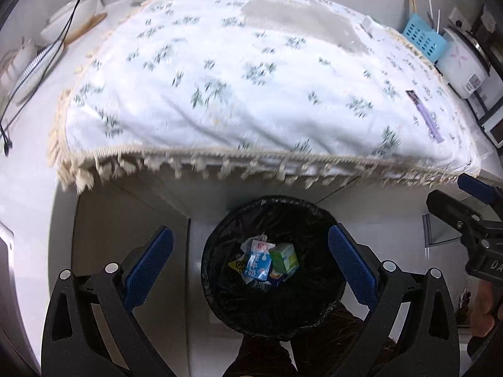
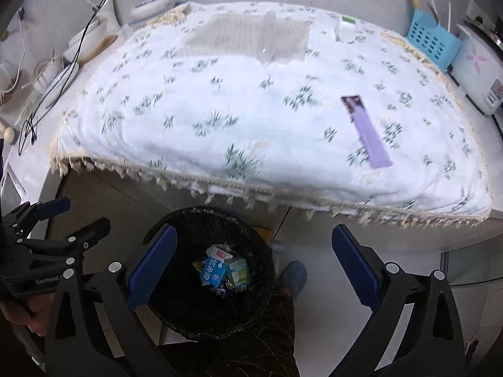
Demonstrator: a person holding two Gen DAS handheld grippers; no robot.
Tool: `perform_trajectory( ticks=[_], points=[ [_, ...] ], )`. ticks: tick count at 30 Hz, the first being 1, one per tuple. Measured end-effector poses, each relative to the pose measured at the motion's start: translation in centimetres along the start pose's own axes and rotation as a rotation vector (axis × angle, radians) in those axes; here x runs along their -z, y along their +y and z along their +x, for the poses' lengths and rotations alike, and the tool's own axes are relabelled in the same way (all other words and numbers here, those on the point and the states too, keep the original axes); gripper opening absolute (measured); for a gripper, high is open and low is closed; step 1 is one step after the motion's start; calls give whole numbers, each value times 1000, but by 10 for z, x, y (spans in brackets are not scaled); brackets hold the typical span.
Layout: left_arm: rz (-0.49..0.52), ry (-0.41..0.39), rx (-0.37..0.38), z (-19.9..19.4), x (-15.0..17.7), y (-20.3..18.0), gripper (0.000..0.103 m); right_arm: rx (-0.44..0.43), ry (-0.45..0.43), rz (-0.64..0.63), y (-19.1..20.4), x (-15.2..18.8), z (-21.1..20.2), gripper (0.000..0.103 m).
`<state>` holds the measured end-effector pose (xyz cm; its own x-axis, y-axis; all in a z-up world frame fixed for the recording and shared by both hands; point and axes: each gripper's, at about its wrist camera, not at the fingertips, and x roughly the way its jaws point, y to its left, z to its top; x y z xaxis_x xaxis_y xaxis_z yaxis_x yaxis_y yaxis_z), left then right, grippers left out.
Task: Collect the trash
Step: 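Move both open tools back over the table, then grasp the white bottle with the right tool while the left tool grasps the clear tube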
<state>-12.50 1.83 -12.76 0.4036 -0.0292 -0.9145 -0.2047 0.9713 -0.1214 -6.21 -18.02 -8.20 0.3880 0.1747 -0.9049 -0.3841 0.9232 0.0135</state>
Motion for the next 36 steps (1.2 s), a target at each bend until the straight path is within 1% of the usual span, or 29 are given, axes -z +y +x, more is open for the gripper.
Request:
perform_trajectory(
  ticks=[10, 19, 27, 36],
  points=[
    [33, -28, 21, -25, -41, -24, 97, 34, -85, 28, -27, -42, -35, 95],
    [49, -54, 29, -36, -86, -46, 97, 40, -139, 48, -54, -80, -47, 95],
    [55, -67, 39, -35, -127, -66, 97, 44, -155, 23, -73, -119, -44, 95],
    [43, -68, 32, -15, -171, -87, 97, 38, -136, 6, -100, -162, -19, 95]
  ],
)
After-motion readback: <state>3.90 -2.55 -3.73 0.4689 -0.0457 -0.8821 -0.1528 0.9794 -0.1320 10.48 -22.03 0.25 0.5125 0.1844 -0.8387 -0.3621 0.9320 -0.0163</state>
